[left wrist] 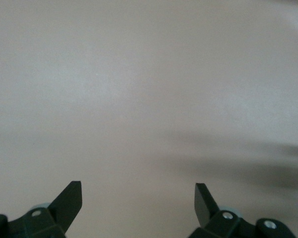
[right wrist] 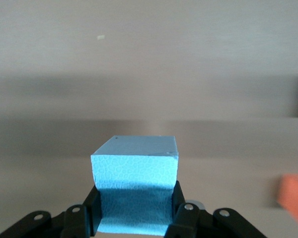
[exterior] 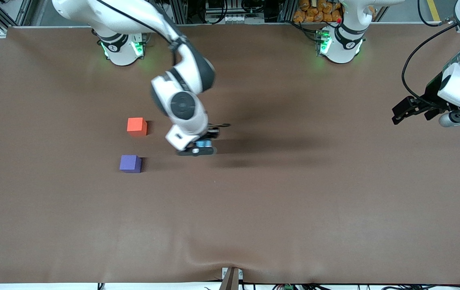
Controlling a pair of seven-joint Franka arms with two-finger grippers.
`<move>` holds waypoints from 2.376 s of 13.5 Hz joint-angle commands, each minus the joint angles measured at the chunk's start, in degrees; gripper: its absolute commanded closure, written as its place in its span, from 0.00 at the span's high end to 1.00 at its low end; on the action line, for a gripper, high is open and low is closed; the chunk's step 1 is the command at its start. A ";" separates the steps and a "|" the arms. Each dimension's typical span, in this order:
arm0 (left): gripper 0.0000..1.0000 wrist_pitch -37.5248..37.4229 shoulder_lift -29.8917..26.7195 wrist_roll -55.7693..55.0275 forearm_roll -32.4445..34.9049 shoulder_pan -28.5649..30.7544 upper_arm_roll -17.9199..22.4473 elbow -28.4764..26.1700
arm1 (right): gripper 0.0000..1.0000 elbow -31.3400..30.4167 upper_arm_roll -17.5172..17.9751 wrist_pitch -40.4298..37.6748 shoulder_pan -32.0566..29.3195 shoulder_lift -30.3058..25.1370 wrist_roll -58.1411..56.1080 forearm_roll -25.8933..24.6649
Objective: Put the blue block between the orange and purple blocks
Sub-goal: 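Carry the blue cube with the right gripper toward the orange cube, then lower the blue cube between the orange and purple cubes, open the right gripper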
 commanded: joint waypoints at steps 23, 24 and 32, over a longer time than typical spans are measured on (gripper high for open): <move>1.00 1.66 -0.23 -0.19 -0.35 0.38 -3.20 -1.67 | 0.00 -36.56 0.99 21.53 -21.84 -15.61 -21.99 -0.94; 1.00 1.30 -0.06 -0.19 -0.35 0.47 -3.64 -1.24 | 0.00 -36.82 0.99 22.23 -21.75 -15.17 -21.99 -0.85; 1.00 2.17 2.75 -0.54 -0.35 0.21 -3.82 2.11 | 0.00 -39.99 1.08 31.02 -21.31 -11.83 -21.99 -0.85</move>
